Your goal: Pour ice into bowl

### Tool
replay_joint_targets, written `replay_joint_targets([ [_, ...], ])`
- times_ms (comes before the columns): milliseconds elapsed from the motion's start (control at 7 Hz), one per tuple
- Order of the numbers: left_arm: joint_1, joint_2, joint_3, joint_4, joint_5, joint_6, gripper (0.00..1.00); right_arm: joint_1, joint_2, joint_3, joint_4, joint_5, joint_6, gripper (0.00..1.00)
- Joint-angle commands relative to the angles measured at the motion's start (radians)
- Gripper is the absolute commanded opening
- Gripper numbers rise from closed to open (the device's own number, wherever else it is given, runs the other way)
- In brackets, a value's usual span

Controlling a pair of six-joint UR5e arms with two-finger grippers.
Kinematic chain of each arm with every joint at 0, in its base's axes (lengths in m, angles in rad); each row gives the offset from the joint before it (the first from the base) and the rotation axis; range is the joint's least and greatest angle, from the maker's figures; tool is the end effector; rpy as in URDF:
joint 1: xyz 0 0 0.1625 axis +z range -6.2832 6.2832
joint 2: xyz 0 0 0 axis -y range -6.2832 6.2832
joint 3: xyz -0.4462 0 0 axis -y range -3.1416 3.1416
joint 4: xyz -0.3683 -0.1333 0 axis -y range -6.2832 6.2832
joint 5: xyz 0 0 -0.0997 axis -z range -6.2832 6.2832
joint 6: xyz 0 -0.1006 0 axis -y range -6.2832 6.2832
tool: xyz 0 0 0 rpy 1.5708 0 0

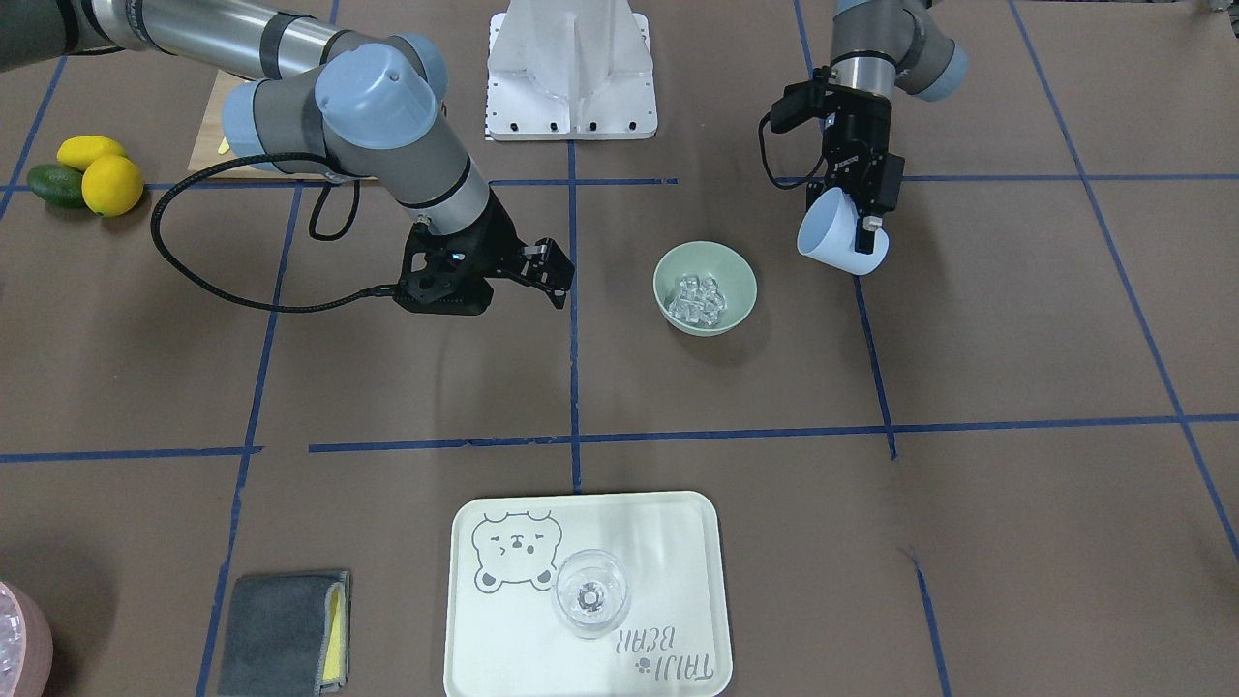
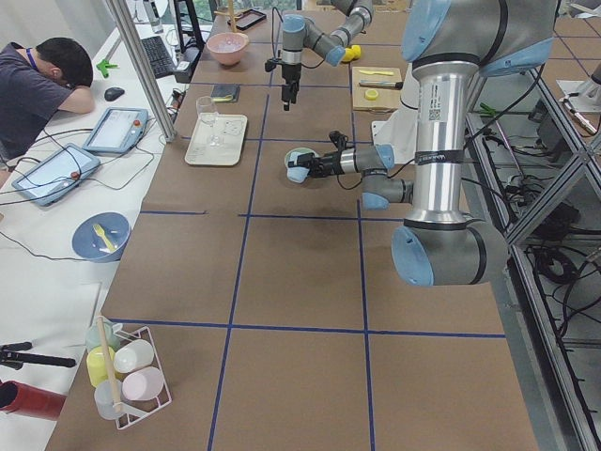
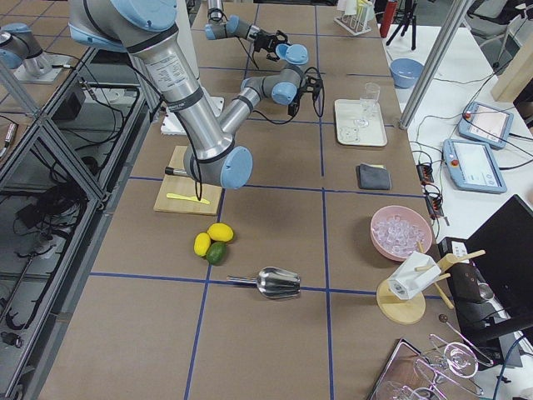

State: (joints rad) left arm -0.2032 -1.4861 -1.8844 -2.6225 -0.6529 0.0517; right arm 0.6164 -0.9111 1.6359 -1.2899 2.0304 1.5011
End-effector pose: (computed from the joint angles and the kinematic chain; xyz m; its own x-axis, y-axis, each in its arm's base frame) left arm 0.3566 -0.2912 0.4455 0.8524 0.4438 0.2765 -0.3247 0.0349 0.9452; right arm -0.5025 -0.4647 0.2350 0.4507 0.2428 0.8590 -0.1815 0.9671 -0.1782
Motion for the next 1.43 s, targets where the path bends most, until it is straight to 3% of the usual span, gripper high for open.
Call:
replay_joint_targets([
  [0,-0.071,0.178,-0.051,-0.119,-0.171,-0.321,0.00,-0.036,0.021,-0.008,0.000,-0.041,0.025,1.00],
  [143,-0.090,0.237,-0.033,-0.225,-0.171,-0.452,0.00,-0.062,0.058,-0.040,0.000,-0.079,0.049,1.00],
  [714,-0.160,0.222,0.071,-0.247,-0.165,-1.090,0.00,-0.180,0.162,-0.128,-0.002,-0.186,0.116,1.00],
  [1286,-0.160,0.170,0.192,-0.252,-0.151,-1.209,0.00,-0.245,0.291,-0.319,0.001,-0.301,0.114,0.98],
])
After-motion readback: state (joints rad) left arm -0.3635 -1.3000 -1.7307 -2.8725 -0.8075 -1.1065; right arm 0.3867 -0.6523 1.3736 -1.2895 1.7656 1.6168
